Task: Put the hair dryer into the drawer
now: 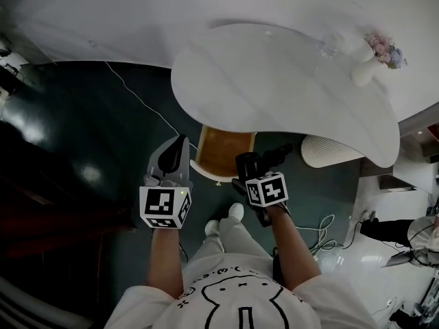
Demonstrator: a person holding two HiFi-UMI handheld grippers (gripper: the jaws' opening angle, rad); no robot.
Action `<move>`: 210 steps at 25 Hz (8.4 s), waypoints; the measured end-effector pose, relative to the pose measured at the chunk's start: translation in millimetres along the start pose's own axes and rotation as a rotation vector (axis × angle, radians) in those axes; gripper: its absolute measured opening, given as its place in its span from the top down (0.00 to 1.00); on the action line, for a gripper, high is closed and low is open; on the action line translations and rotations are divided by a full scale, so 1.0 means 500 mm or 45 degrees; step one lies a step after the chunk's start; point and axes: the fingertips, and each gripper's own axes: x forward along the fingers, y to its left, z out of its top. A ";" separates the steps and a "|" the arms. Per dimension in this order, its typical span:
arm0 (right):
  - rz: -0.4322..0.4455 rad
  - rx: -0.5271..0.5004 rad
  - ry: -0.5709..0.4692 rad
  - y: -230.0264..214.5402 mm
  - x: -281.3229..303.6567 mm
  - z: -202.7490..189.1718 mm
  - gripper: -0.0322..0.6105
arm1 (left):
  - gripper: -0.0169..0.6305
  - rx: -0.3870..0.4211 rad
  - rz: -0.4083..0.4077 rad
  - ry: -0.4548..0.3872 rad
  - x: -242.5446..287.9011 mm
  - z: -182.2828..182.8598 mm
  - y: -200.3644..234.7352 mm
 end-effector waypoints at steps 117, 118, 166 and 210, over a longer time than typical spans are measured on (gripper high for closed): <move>-0.280 -0.926 0.632 -0.002 0.166 0.120 0.75 | 0.95 -0.046 -0.069 0.029 0.074 -0.029 0.116; -0.281 -0.926 0.612 0.000 0.153 0.125 0.79 | 0.95 -0.044 -0.066 0.021 0.074 -0.018 0.114; -0.260 -0.508 -1.242 0.135 -0.538 0.472 0.95 | 0.95 0.172 -0.134 -0.317 0.052 0.257 0.043; -0.673 -0.601 -1.462 0.078 -0.738 0.476 0.95 | 0.95 0.316 -0.042 -0.524 0.006 0.392 0.080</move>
